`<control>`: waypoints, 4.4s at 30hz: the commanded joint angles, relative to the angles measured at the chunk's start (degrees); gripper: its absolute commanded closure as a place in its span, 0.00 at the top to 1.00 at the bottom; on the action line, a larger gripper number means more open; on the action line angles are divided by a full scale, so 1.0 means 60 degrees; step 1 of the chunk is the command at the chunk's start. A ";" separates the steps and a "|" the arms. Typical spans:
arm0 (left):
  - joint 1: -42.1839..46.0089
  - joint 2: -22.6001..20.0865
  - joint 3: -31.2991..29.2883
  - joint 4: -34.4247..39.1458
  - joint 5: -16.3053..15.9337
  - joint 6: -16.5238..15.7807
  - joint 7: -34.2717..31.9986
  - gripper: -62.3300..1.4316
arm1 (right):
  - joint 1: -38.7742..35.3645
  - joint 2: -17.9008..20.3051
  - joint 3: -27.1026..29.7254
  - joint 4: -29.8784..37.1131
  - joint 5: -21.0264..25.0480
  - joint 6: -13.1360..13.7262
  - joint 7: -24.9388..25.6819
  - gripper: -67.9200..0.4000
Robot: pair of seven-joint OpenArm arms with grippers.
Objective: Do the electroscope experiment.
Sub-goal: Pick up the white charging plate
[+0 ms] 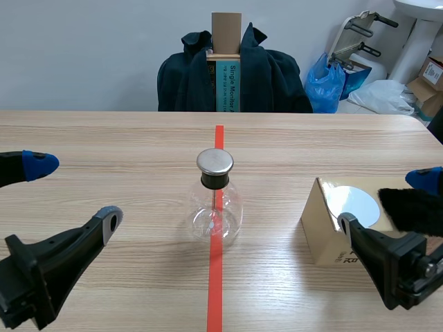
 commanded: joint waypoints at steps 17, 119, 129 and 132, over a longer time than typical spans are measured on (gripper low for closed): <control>0.0018 0.0025 -0.0018 0.0120 -0.0095 0.0051 -0.0135 1.00 | 0.0087 0.0073 0.0022 0.0313 -0.0827 0.0033 0.0729 1.00; 0.0022 0.0025 -0.0018 0.0120 -0.0095 0.0051 -0.0124 1.00 | 0.2277 -0.4076 -0.0681 -0.6094 -1.4775 -1.0950 0.3891 1.00; 0.0022 0.0025 -0.0018 0.0120 -0.0095 0.0051 -0.0124 1.00 | 0.2280 -0.4073 -0.0681 -0.6007 -1.5016 -1.0950 0.3963 1.00; 0.0022 0.0025 -0.0018 0.0120 -0.0095 0.0051 -0.0124 1.00 | 0.2280 -0.4051 -0.0681 -0.6007 -1.5019 -1.0950 0.3963 0.92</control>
